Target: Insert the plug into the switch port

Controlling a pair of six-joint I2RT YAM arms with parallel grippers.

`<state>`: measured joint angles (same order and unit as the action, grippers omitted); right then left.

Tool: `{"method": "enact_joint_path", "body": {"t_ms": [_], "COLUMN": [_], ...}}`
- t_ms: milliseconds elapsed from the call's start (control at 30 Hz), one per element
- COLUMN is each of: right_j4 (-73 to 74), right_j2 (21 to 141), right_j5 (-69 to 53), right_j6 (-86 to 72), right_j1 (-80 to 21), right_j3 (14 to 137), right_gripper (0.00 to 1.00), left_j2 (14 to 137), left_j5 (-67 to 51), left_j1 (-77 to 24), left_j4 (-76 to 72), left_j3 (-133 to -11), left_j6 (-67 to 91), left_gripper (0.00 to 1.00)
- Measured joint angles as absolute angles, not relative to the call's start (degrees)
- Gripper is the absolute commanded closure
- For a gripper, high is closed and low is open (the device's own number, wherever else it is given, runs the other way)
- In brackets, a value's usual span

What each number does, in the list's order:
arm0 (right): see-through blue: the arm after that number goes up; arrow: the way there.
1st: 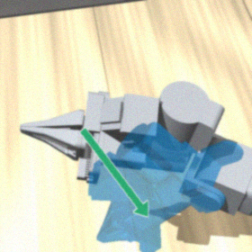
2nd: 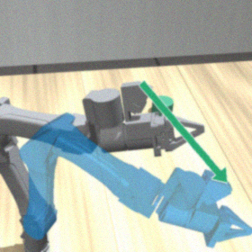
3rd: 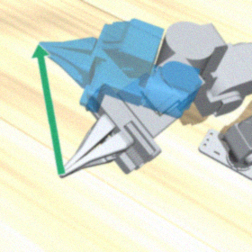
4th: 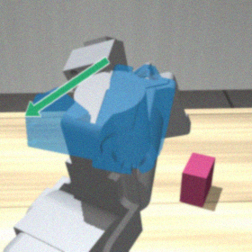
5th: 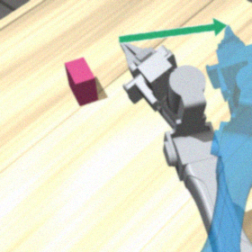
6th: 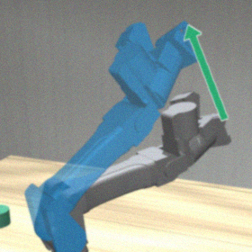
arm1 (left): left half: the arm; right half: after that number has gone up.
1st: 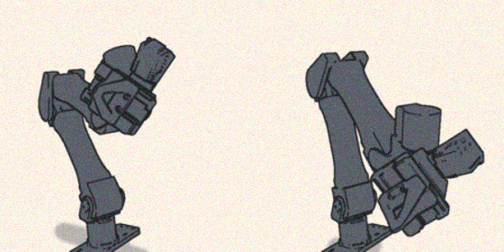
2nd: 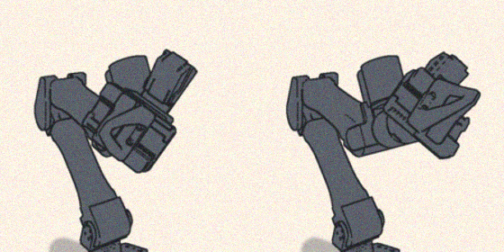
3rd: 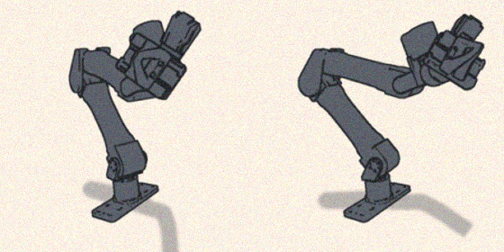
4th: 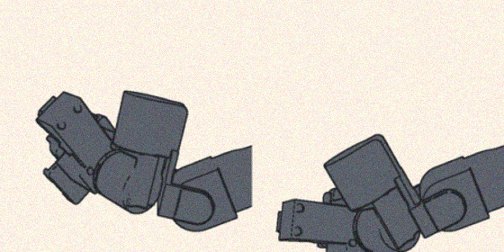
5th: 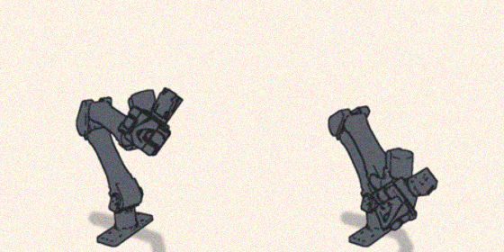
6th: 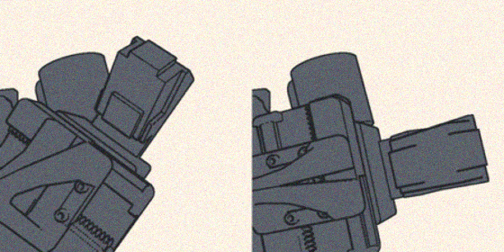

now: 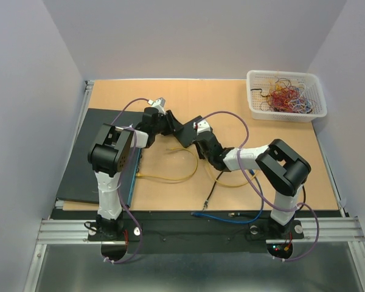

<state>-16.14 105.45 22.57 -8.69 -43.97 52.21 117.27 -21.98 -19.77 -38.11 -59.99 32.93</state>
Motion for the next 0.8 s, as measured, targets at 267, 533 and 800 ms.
{"method": "enact_joint_path", "body": {"t_ms": [267, 533, 800], "right_j4": [-20.27, -20.82, -20.82], "right_j2": [105.45, 105.45, 105.45], "right_j5": [15.22, 10.39, 11.57], "right_j6": [-9.23, -9.26, -9.45], "right_j1": [-43.90, -43.90, -43.90], "right_j3": [50.61, 50.61, 50.61], "right_gripper": [1.00, 1.00, 1.00], "left_j2": [117.27, 117.03, 116.40], "left_j5": [-22.31, -22.39, -22.09], "left_j1": [-19.77, -19.75, -19.73], "left_j4": [-39.11, -41.56, -42.63], "left_j3": [-59.35, -57.60, -56.18], "left_j6": [33.15, 33.74, 33.71], "left_gripper": [0.48, 0.48, 0.48]}}
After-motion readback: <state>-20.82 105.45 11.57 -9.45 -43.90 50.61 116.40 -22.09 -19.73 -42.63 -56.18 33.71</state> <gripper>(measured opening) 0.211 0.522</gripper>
